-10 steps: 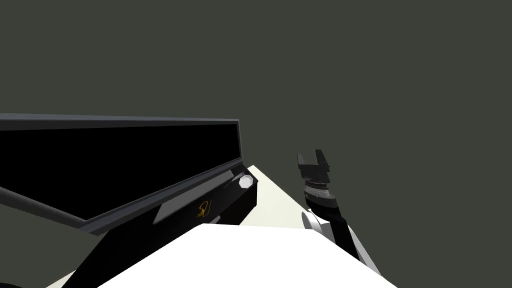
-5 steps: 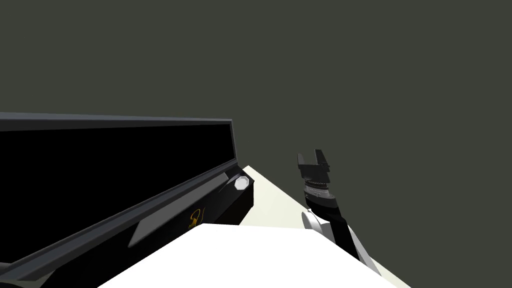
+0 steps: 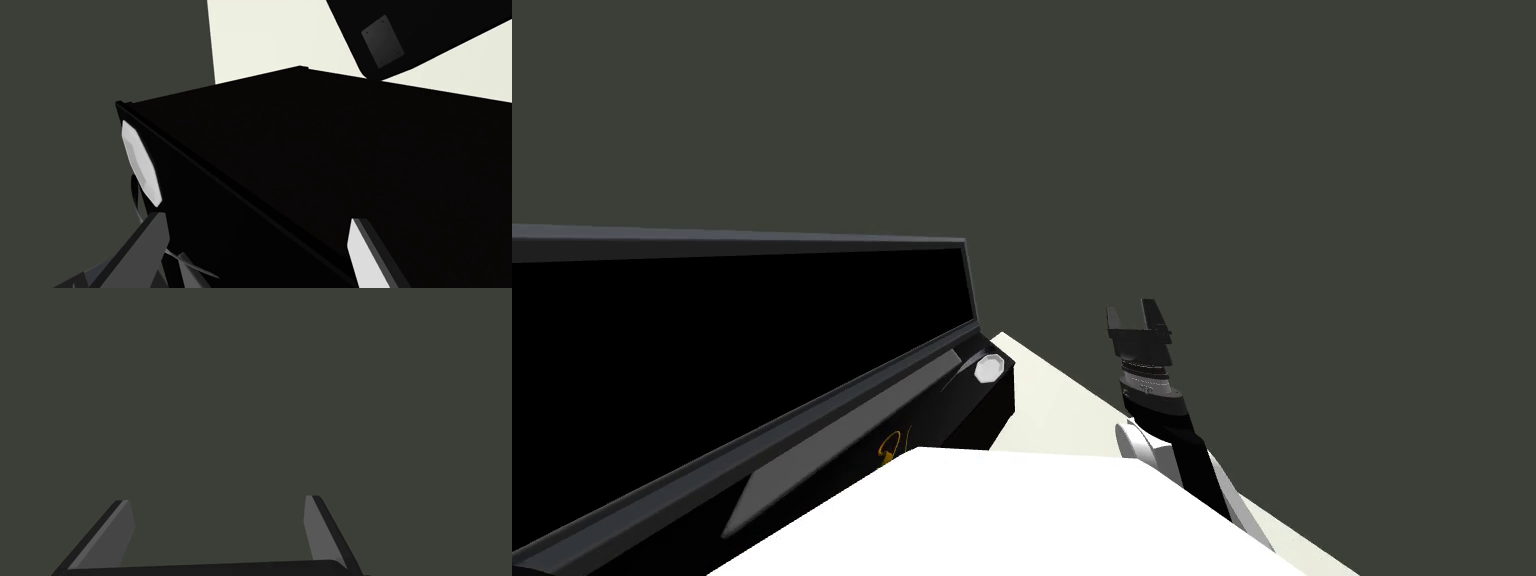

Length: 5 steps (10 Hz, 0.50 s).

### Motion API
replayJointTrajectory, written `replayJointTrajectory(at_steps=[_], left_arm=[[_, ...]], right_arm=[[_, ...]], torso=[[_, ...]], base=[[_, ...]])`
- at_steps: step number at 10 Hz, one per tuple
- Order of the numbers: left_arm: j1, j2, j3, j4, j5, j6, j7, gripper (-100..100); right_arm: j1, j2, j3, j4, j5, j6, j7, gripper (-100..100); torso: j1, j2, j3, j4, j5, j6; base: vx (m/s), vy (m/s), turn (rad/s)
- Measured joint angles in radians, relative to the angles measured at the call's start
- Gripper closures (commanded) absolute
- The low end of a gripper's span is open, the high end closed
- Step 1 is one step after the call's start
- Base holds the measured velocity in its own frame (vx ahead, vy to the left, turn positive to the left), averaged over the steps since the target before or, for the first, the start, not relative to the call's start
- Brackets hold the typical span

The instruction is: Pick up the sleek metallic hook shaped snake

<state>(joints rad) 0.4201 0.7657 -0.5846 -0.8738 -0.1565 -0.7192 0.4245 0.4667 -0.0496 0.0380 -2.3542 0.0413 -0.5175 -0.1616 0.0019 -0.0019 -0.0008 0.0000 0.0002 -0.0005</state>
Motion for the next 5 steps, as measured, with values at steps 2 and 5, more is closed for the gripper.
replayJointTrajectory(at_steps=[2, 5], left_arm=[[-0.002, 0.019, -0.021, 0.032, -0.006, 0.005, 0.017, -100], [-0.027, 0.028, -0.052, 0.133, -0.019, -0.007, 0.038, -100]], right_arm=[[0.000, 0.000, 0.000, 0.000, 0.000, 0.000, 0.000, 0], [0.000, 0.000, 0.000, 0.000, 0.000, 0.000, 0.000, 0]], torso=[[0.001, -0.001, 0.000, 0.000, 0.000, 0.000], [0.001, -0.001, -0.001, 0.000, 0.001, -0.001]], base=[[0.015, 0.025, -0.195], [0.019, 0.025, -0.224]])
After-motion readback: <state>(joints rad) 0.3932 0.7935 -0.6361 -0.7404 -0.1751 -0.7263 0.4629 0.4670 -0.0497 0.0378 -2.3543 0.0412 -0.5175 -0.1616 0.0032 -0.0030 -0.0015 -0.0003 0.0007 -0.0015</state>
